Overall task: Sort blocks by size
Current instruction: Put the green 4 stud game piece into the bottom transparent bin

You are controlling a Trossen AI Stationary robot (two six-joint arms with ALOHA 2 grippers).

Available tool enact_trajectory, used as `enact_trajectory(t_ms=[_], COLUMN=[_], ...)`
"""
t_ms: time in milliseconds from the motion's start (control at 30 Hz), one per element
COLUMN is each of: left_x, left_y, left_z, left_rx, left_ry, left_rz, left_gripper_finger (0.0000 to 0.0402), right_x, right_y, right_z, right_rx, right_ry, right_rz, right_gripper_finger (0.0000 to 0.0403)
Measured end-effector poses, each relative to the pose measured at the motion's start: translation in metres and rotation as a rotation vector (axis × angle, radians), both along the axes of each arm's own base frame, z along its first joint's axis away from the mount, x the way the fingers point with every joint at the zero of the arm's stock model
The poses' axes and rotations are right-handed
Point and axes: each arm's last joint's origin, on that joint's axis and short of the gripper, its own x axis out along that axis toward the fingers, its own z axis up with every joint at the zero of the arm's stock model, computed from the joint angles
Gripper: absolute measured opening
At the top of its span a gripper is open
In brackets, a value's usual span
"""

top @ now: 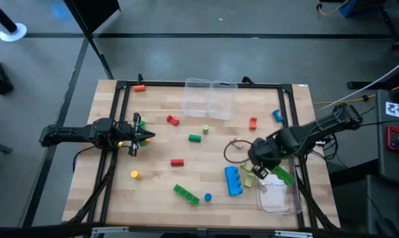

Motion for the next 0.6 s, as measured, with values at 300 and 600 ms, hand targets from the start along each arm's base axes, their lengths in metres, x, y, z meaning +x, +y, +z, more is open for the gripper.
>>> enact_trajectory(t_ms=[300,600], left_x=[0.0,0.0], left_y=[0.0,0.0], left_z=[0.0,0.0], left_rx=[-0.024,-0.03], left_ry=[-0.001,-0.002], left_rz=[0.0,0.0], left_gripper_finger=[0.0,0.0], right_x=[-0.007,-0.011], right_y=[0.016,0.015], right_z=[-0.032,-0.045], right_rx=[-0.003,-0.023], right_ry=[0.016,0.051], right_rz=[0.031,0.033], right_gripper_finger=[0.0015,0.0016])
